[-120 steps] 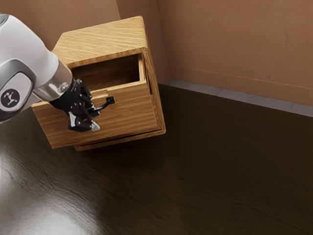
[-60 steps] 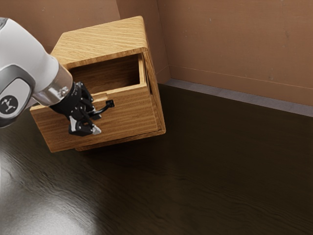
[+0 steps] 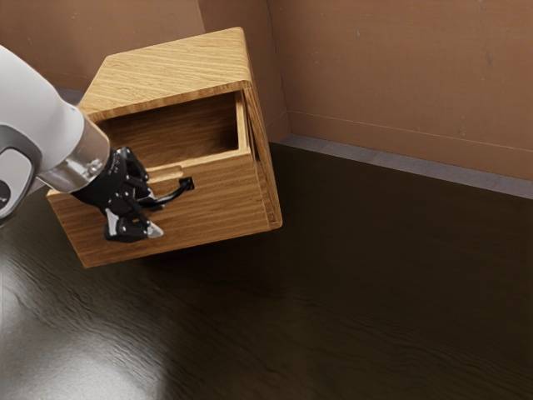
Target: Pull the drawer handle with one arm to open the drawer
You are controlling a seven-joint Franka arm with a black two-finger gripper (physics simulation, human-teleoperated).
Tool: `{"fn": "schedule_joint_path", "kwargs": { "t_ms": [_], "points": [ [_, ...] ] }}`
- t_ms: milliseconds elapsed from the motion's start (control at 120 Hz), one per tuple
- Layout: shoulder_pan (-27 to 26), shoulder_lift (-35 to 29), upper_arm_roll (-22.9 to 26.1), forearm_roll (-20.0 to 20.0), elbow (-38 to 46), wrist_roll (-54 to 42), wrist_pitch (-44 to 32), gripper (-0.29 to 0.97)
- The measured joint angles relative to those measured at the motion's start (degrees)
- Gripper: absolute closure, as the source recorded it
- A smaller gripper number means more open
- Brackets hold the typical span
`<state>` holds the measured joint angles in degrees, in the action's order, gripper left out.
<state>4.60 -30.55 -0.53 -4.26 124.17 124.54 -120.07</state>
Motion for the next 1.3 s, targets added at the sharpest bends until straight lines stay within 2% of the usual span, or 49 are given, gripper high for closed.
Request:
{"fn": "schedule_joint_path", "kwargs": {
  "t_ms": [975, 1175, 1300],
  "points": [
    [0.98, -5.31, 3.60, 0.15, 4.53, -0.08, -1.18, 0.47],
    [1.12, -5.13, 3.76, -0.83, 3.81, -0.48, -1.15, 0.43],
    [2.48, -4.92, 3.67, -2.48, -0.39, -1.49, -0.41, 0.45]
  ]
}}
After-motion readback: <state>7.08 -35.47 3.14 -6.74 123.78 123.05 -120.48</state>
